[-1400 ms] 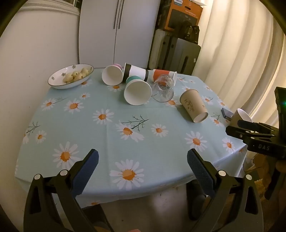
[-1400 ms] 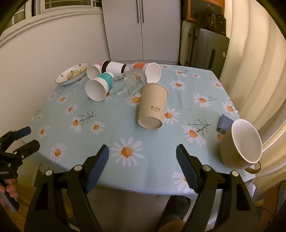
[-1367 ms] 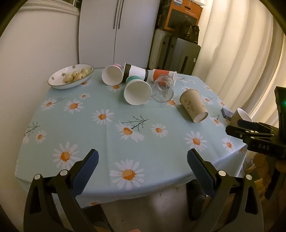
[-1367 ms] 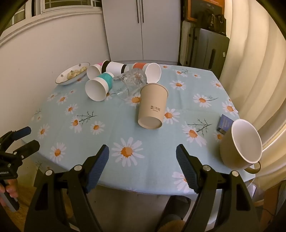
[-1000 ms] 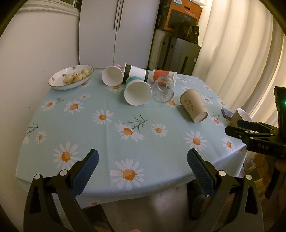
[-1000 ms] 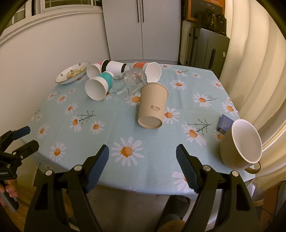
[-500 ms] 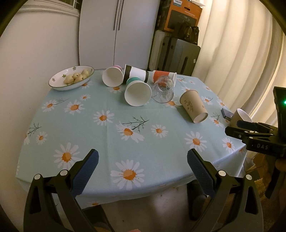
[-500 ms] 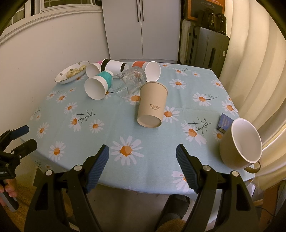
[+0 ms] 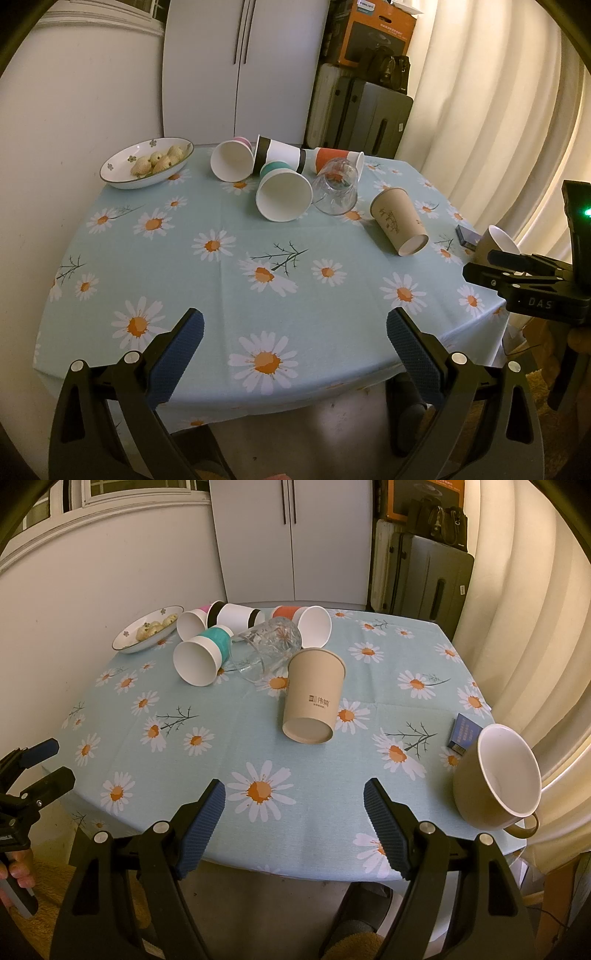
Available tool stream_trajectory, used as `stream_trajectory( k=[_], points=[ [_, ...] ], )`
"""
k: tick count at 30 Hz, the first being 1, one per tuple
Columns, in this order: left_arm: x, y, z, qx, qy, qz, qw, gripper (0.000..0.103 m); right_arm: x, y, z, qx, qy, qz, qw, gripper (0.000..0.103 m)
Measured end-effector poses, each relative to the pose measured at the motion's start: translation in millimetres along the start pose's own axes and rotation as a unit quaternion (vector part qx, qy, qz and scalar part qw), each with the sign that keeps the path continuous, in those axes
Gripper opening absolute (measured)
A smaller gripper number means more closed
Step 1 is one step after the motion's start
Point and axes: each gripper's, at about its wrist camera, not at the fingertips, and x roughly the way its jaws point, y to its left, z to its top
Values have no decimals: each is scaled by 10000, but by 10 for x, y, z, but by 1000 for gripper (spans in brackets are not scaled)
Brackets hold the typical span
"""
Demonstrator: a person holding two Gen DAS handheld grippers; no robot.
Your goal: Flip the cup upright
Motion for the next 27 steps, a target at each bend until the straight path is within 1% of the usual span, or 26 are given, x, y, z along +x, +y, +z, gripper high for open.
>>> stream_trajectory(
  k=[5, 6, 7, 9, 12, 15, 21, 27],
  points=[
    [-5, -6, 0, 13, -15, -4, 10000, 97, 10, 2, 6, 1, 7, -1, 10000, 77],
    [-15, 6, 33, -36, -49, -85, 9999, 97, 5, -1, 1, 2, 12, 0, 10000, 77],
    [-16, 7, 30, -39, -60, -87, 9999, 97, 10, 1, 5, 3, 14, 1, 10000, 77],
    [-18, -4, 28, 22, -92, -24, 10000, 97, 15, -2, 2, 3, 18, 1, 10000, 77],
    [-21, -5, 32, -3, -90, -63, 9999, 97, 8, -1, -4, 8, 15, 4, 10000, 77],
    [-16, -11, 25, 75, -85, 29, 9999, 97, 19, 0, 8, 8, 19, 1, 10000, 77],
    [-14, -34, 88, 76, -113, -15, 9999, 97, 31, -27, 10, 56, 39, 22, 10000, 77],
    [59, -94, 207, 220, -200, -41, 9995, 97, 116, -95, 160, 159, 39, 25, 9999, 77]
  ],
)
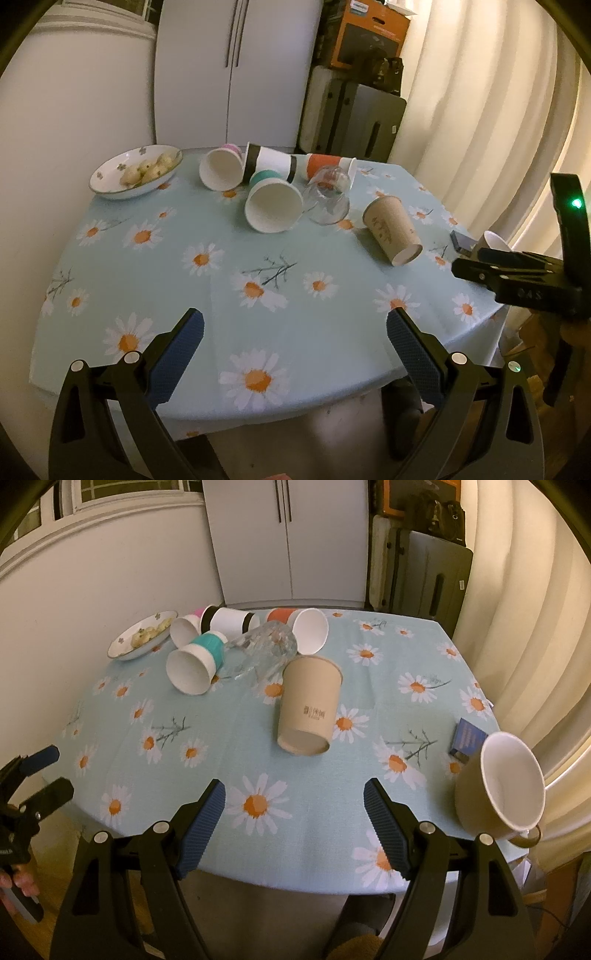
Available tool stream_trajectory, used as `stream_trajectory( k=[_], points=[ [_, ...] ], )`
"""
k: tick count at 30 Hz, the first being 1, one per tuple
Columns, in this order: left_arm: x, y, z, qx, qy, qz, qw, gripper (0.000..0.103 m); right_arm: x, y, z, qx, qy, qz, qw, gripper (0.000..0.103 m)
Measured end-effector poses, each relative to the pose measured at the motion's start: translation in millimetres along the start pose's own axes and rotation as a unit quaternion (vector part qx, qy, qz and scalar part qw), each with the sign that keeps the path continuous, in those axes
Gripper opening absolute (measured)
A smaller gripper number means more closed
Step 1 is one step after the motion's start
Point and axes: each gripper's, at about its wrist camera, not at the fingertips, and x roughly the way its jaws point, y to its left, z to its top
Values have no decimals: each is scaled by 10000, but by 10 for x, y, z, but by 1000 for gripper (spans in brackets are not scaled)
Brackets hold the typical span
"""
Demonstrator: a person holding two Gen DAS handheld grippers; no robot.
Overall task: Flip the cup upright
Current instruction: 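Reach the right tool to the tipped tan paper cup and grasp it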
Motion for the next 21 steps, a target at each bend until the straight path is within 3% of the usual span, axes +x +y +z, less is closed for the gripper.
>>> stream_trajectory(
  k=[6, 15, 17, 21],
  points=[
    [189, -18, 192, -81, 43, -297, 9995, 97, 198, -147, 340, 165, 139, 5, 9998, 77],
    [407, -10, 443, -296, -124, -967, 9948, 97, 755, -253, 716, 436, 771, 334, 9955, 77],
    [474, 13, 479, -347, -94, -1004, 9943, 97, 881, -278, 768, 541, 906, 450, 9934, 76],
    [623, 36, 531, -315, -26, -884, 9956, 97, 1117, -350, 849, 775, 1182, 582, 9882, 66]
  ],
)
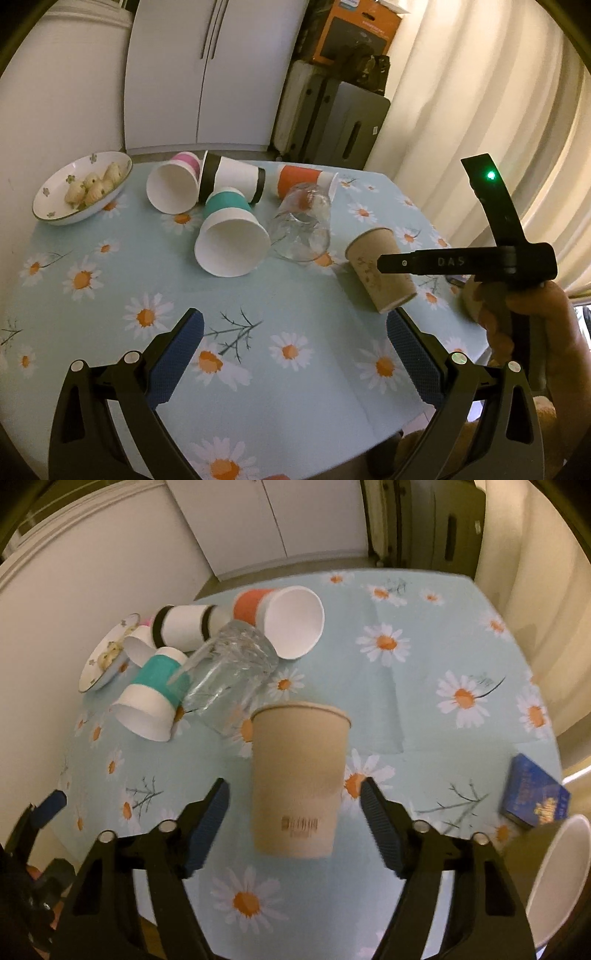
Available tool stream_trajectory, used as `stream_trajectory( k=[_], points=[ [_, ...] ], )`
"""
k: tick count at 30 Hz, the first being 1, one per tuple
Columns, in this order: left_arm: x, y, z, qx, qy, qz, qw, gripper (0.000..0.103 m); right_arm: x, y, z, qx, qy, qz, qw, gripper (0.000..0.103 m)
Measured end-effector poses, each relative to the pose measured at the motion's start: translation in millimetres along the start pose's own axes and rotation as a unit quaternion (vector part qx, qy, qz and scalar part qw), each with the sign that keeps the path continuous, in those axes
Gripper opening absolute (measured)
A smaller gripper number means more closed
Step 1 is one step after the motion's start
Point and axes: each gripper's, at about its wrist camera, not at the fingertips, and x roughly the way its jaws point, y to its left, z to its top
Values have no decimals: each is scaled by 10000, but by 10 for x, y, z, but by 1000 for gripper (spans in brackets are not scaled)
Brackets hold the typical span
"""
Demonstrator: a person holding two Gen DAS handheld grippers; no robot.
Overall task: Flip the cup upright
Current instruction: 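Reach the right tool to the tipped tan paper cup and grasp it, then lift the tan cup with the right tool and carry it toward the left tool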
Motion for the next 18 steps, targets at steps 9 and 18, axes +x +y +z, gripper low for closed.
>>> stream_trajectory(
  k=[9, 18],
  points=[
    [121, 141, 51, -48, 88, 180, 9998, 97, 125, -53, 17, 190, 254, 212, 9993, 58],
    [-72, 227, -39, -210, 110, 139, 9996, 97, -67, 228, -280, 336, 414, 944, 9941, 58]
  ],
)
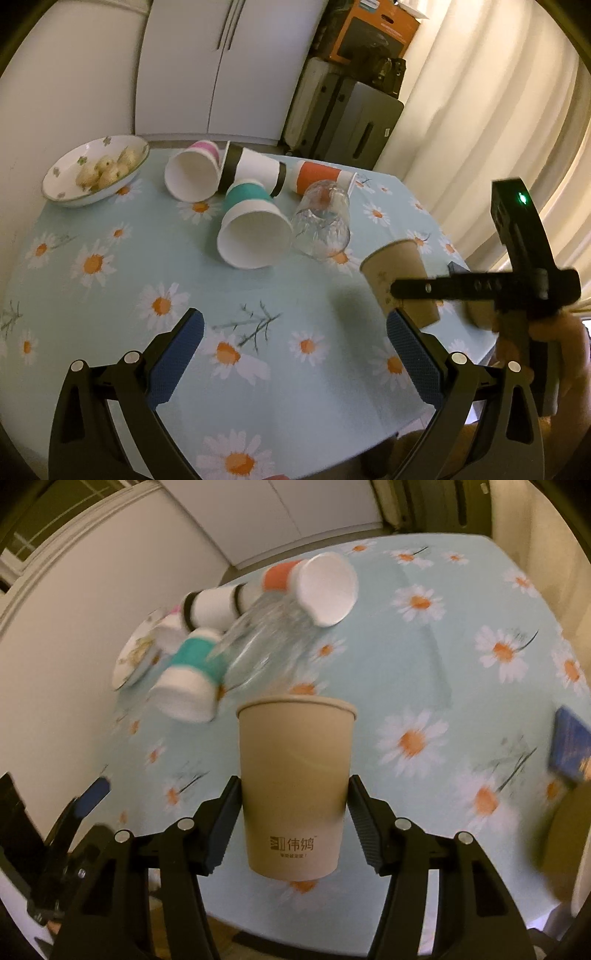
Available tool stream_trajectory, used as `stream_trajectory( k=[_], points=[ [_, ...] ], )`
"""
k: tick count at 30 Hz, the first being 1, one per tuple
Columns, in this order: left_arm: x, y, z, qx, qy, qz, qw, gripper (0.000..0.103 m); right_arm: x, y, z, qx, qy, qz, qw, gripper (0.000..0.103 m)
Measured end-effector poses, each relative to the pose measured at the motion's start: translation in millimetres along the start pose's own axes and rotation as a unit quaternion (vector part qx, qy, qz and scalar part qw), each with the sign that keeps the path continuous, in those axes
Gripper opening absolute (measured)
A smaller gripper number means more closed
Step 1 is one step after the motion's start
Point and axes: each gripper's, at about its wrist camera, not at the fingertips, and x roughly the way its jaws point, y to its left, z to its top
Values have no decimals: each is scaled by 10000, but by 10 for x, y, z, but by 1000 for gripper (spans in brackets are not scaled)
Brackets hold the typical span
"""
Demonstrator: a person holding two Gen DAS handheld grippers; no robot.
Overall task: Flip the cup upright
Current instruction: 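Lift the tan cup with the right tool and carry it toward the left tool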
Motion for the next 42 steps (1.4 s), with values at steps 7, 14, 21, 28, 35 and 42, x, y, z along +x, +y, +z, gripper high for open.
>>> stream_trajectory(
  k=[7, 14, 21, 28, 35, 42],
  points=[
    [-228, 132, -241, -218, 74, 101, 9997, 97, 152, 235, -348, 295, 422, 629, 9967, 58],
    [-383, 268, -363, -417, 25, 265, 9988, 97, 310, 430, -450, 137, 482, 387, 9980, 59],
    [-388, 291, -371, -406, 55, 334, 9986, 97, 349, 436, -456, 137, 437, 315, 9985, 65],
    [-377, 276, -373, -366, 60, 325, 9988, 96, 290, 401, -455, 187, 420, 394, 9982, 65],
    [-328, 218, -364, -355, 140, 216, 9990, 96, 43, 310, -473, 234, 209, 564, 9979, 65],
    [-38, -63, -286, -331, 818, -121, 9960, 96, -364, -3, -513, 413, -161, 710, 9965, 65]
  ],
)
